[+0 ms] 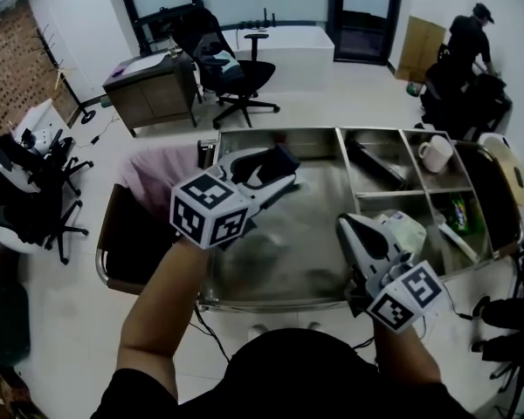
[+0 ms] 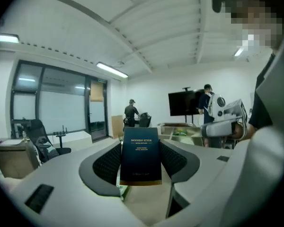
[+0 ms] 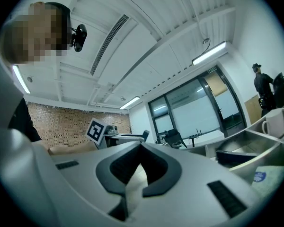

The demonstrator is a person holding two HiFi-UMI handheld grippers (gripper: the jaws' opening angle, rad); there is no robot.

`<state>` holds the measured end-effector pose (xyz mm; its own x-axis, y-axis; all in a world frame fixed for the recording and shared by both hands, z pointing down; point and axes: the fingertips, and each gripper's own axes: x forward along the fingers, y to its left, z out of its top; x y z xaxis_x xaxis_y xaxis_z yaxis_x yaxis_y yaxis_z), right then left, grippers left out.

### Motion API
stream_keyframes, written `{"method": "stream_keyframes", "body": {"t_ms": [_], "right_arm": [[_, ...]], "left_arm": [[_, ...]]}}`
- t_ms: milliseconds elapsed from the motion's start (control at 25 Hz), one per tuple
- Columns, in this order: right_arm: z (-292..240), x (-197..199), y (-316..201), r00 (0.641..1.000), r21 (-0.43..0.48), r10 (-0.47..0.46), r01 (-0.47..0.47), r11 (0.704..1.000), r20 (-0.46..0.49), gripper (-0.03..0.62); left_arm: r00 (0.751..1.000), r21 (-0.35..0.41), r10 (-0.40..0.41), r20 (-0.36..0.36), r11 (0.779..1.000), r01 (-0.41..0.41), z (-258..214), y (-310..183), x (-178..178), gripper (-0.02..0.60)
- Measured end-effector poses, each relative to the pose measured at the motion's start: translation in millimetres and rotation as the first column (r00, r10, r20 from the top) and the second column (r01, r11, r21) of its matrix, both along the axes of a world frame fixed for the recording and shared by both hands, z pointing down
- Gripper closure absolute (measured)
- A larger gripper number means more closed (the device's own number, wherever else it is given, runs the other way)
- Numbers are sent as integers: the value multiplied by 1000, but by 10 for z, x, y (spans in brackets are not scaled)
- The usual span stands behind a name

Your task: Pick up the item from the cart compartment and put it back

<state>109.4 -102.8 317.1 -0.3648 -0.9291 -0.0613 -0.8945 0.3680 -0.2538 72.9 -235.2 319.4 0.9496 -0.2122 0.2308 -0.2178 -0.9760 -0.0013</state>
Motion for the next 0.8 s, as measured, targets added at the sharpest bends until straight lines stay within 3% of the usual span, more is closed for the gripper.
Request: {"method": "stream_keyframes", "body": {"t_ms": [200, 440, 600, 800], "right_arm": [[9, -41, -16, 1000, -1, -5, 5, 1000, 4, 574], [29, -81, -39, 1000, -9, -15, 16, 1000, 14, 574], [65, -140, -43, 1000, -13, -29, 29, 999, 10, 574], [65, -144, -6, 1000, -10, -21, 21, 1000, 7, 574]], "left_arm": [[976, 26, -99, -192, 994, 106, -312, 287, -367, 333], [896, -46, -205, -393, 978, 203, -522, 666, -763, 333], [870, -49, -243, -430, 968, 246, -469, 807, -905, 333], [869, -62, -288, -403, 956, 288, -278, 921, -1045, 333]]}}
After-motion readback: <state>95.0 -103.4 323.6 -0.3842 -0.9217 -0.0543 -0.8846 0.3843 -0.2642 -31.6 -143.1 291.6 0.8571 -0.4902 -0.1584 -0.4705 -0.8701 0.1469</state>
